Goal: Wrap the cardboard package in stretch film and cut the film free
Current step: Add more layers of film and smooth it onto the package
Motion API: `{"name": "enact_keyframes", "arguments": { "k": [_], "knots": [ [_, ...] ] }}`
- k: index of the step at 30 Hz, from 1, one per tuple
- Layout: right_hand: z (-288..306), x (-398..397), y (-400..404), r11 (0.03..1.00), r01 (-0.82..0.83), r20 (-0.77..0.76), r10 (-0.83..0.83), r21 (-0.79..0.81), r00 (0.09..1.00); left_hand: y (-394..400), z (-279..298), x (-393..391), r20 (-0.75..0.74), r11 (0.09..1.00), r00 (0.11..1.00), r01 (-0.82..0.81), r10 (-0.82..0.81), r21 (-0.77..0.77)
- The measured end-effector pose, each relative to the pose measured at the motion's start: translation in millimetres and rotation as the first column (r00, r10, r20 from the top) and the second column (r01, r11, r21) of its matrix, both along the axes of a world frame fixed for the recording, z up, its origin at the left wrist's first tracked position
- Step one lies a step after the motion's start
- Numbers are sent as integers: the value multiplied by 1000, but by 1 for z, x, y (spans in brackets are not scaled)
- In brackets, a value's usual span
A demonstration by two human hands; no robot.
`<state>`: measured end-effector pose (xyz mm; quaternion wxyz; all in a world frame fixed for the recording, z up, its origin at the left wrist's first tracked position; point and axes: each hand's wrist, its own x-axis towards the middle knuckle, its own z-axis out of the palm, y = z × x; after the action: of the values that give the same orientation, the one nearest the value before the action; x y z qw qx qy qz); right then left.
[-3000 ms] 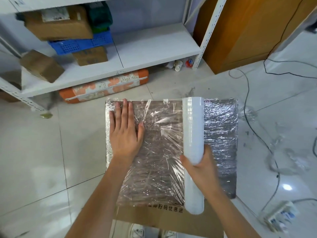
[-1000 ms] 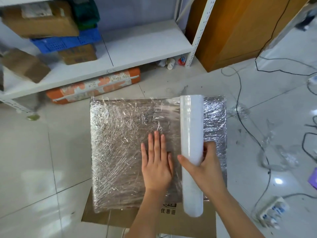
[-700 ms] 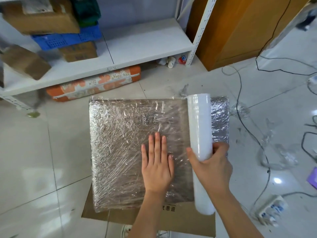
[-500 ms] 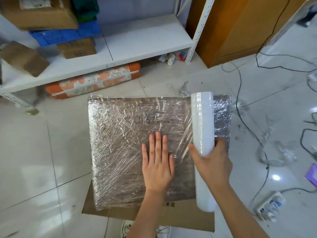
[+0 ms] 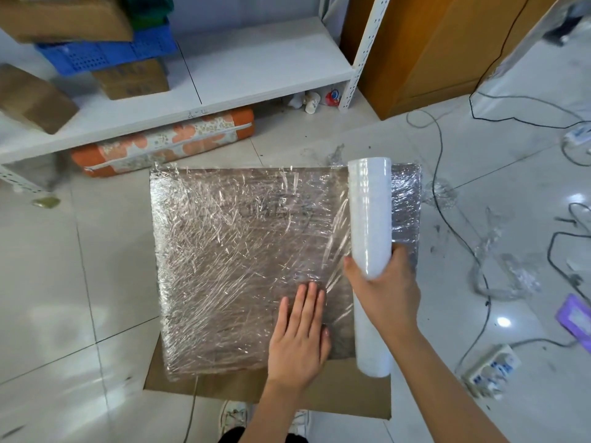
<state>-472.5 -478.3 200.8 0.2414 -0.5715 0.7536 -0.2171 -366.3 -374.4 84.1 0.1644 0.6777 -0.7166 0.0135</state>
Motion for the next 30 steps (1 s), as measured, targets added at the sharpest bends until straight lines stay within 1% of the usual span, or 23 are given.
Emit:
{"name": "enact_keyframes", "arguments": {
  "k": [7,11,13,15,17,20,22,25,28,30],
  "knots": [
    [1,4,-1,1000,18,-4,-17,20,1000,-1,5,0,5,999,1000,8,-8,37],
    [1,-1,2,999,-6,40,4,50,999,4,21,6,-101,997,994,35,-28,74],
    [2,-4,1,997,-22,76,16,74,997,6,37,8,-140,998,989,50,-45,34],
    [4,-6,-1,995,-26,102,16,94,995,-10,54,10,-98,998,994,53,-57,-40],
    [5,-7,-2,995,-32,108,21,99,994,-40,63,10,-61,996,998,20,-26,-92],
    [3,-9,0,994,-44,100,33,103,994,-76,54,7,2,996,1000,-6,7,-87],
    [3,-9,1,991,-74,99,63,114,993,-79,42,6,36,997,999,10,-7,-71],
    [6,-11,4,982,-120,120,102,148,988,-74,38,5,35,997,999,4,-1,-79],
    [12,-12,11,985,-98,170,72,145,983,-70,38,4,42,996,999,-7,11,-89],
    [13,-10,16,987,-85,230,52,137,972,-69,37,4,46,994,999,-12,17,-112]
  ]
}}
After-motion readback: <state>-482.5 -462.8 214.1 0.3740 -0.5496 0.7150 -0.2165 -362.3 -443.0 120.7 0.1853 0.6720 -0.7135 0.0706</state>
